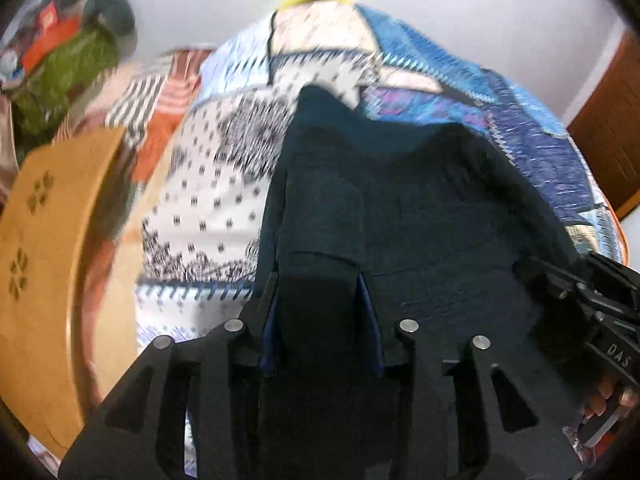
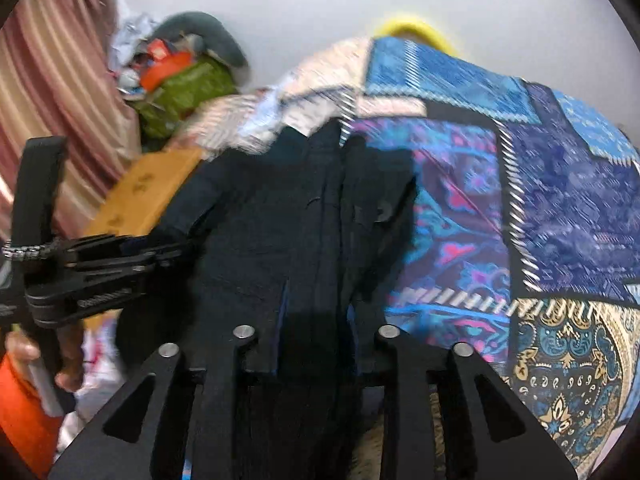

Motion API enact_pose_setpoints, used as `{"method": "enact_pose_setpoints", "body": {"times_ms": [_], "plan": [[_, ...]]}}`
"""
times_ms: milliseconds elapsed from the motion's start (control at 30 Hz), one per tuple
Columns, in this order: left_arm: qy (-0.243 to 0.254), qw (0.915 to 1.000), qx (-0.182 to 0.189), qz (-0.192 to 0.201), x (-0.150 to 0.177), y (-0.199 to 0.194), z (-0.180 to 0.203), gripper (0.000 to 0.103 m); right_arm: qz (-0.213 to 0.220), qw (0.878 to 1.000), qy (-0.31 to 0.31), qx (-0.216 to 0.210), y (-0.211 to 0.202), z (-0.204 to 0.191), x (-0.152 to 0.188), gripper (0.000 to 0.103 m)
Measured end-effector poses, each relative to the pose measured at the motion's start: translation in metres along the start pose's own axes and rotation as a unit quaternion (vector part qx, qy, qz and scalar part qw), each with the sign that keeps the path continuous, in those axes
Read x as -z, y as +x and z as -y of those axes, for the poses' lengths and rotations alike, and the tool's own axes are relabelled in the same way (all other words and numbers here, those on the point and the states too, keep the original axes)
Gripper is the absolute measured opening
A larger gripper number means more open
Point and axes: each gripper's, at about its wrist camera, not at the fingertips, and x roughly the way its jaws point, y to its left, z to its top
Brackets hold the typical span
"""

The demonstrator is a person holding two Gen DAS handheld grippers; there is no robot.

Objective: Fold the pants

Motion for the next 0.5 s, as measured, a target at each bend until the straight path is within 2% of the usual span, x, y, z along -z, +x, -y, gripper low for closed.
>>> {"method": "enact_pose_setpoints", "body": {"times_ms": [100,233,333,500], "plan": [[-0.005,0.9999,0.007,0.007,0.008,-0.002,-0.005,0.048,0.001,1.0,0.01,-0.012,-0.012,0.014,0.008,0.036],[-0.001,0.999,-0.033,0.029,0.012,-0.035,-0.004,0.048,0.013,1.0,-0.01,0.018,-0.041,0.005,0.014,0.037],[-0.004,0.9983,-0.036,0.046,0.009,-0.059,-0.01,0.048,0.037,0.998,-0.035,0.03,-0.07,-0.004,0.015,0.037],[0.003,0.9944,-0.034,0.1,0.023,-0.137,0.002,0.048,0.093,0.993,-0.063,0.033,-0.135,-0.025,0.019,0.037]]}}
